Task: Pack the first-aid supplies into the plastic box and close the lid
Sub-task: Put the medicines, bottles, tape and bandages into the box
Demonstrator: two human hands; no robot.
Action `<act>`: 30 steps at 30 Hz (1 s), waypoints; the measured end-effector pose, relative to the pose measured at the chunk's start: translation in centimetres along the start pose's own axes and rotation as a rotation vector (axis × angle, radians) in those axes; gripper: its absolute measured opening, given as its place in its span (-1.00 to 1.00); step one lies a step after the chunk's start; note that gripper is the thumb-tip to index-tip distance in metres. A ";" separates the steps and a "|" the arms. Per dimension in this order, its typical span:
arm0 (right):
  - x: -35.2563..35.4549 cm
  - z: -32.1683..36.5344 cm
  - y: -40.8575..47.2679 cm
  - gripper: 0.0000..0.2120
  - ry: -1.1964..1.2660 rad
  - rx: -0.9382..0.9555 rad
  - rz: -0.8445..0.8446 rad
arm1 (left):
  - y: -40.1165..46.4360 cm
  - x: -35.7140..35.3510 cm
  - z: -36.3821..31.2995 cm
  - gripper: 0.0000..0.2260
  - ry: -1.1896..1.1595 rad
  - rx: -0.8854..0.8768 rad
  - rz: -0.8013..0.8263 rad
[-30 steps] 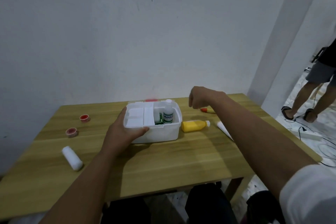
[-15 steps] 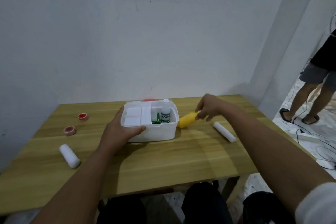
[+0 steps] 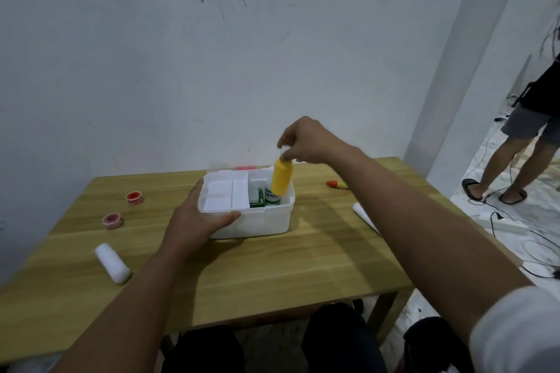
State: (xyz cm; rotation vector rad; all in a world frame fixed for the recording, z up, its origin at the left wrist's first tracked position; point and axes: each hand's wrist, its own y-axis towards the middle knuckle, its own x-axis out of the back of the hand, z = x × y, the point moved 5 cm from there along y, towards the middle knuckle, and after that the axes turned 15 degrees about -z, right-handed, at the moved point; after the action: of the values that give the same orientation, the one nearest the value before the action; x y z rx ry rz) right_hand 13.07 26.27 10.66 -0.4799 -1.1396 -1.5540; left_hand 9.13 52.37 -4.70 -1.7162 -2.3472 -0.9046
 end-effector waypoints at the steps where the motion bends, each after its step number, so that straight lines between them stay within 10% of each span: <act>1: -1.3 0.0 -0.3 -0.70 -0.035 0.020 0.021 | 0.0 0.0 0.0 -0.22 0.001 0.004 -0.001; 11: -6.2 -2.8 -1.8 -0.68 -0.025 0.000 0.179 | 0.1 -0.1 0.1 -0.21 0.011 -0.008 -0.019; 16: -3.6 -8.1 0.7 -0.80 -0.115 -0.056 -0.128 | -0.1 0.0 -0.1 -0.26 -0.004 -0.003 -0.029; 22: -7.0 -17.3 -1.3 -0.67 -0.712 -0.154 0.234 | 0.0 0.0 -0.3 -0.24 -0.006 -0.005 -0.021; 30: -7.4 -18.6 -1.8 -0.80 -0.565 -0.224 0.166 | 0.0 -0.2 0.0 -0.16 0.005 0.000 -0.005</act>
State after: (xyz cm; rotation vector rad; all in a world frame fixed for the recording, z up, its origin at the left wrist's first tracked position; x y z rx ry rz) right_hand 18.61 14.23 -4.37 -1.1893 -1.3058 -1.4440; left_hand 9.19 52.22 -4.75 -1.7076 -2.3490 -0.9090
